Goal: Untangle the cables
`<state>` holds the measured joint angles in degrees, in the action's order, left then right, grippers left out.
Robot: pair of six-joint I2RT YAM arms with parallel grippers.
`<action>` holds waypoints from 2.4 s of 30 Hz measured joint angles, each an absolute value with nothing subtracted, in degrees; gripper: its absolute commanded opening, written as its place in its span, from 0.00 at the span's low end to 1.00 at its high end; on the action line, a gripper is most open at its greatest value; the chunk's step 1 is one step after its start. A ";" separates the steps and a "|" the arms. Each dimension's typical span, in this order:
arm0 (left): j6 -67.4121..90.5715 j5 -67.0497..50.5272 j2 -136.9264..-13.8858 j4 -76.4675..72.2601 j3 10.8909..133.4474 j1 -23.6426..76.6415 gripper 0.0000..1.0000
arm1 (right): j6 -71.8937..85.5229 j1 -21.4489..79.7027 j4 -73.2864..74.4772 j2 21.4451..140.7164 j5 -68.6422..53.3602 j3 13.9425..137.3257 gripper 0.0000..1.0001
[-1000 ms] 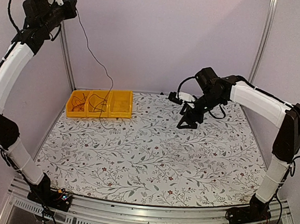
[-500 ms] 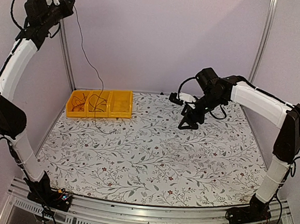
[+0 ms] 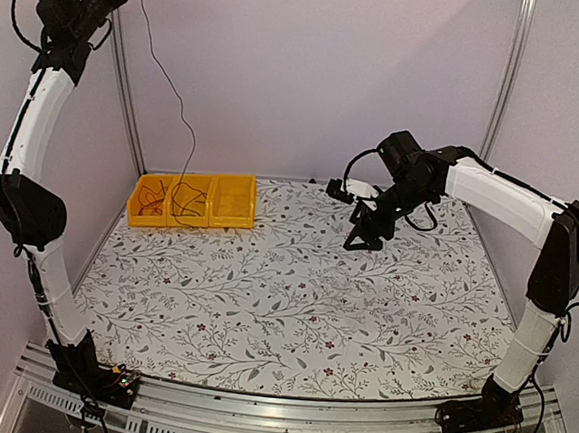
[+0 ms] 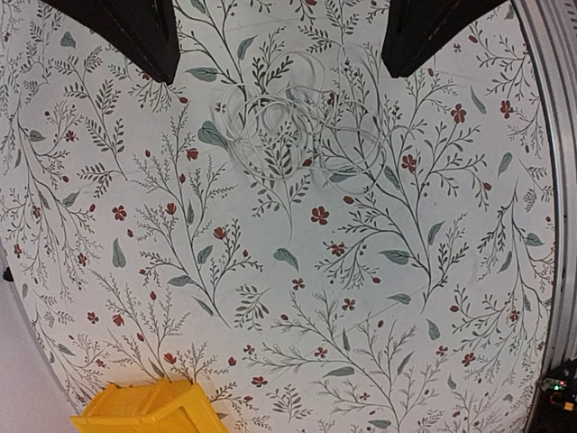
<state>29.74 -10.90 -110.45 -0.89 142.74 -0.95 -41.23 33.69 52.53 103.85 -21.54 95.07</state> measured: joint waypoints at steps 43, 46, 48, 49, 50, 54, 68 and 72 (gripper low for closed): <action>63.61 -14.57 -118.98 -25.74 145.95 -6.37 0.00 | -41.12 35.35 52.47 105.69 -20.01 94.19 0.82; 63.53 -14.04 -120.92 -26.11 146.17 -6.37 0.00 | -41.12 35.35 52.45 105.82 -20.01 94.11 0.82; 64.07 -13.32 -123.13 -26.46 147.24 -6.37 0.00 | -41.12 35.35 52.45 105.82 -20.01 94.02 0.82; 64.73 -12.99 -124.25 -26.79 147.48 -6.37 0.00 | -41.12 35.35 52.47 105.82 -20.01 93.95 0.82; 65.21 -12.75 -125.12 -26.96 147.61 -6.26 0.00 | -41.12 35.35 52.42 105.82 -20.03 93.86 0.82; 66.11 -12.25 -128.01 -26.83 147.46 -5.56 0.00 | -41.12 35.42 52.40 105.84 -20.03 93.32 0.82; 55.18 -18.98 -123.20 -23.16 135.96 -1.61 0.00 | -41.10 35.62 52.40 106.24 -20.14 93.25 0.82; 48.90 -20.23 -118.72 -20.14 135.92 -0.58 0.00 | -41.10 35.62 52.42 106.24 -20.49 93.23 0.82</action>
<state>48.90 -20.23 -118.72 -20.14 135.92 -0.58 -41.10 35.62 52.42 106.24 -20.49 93.23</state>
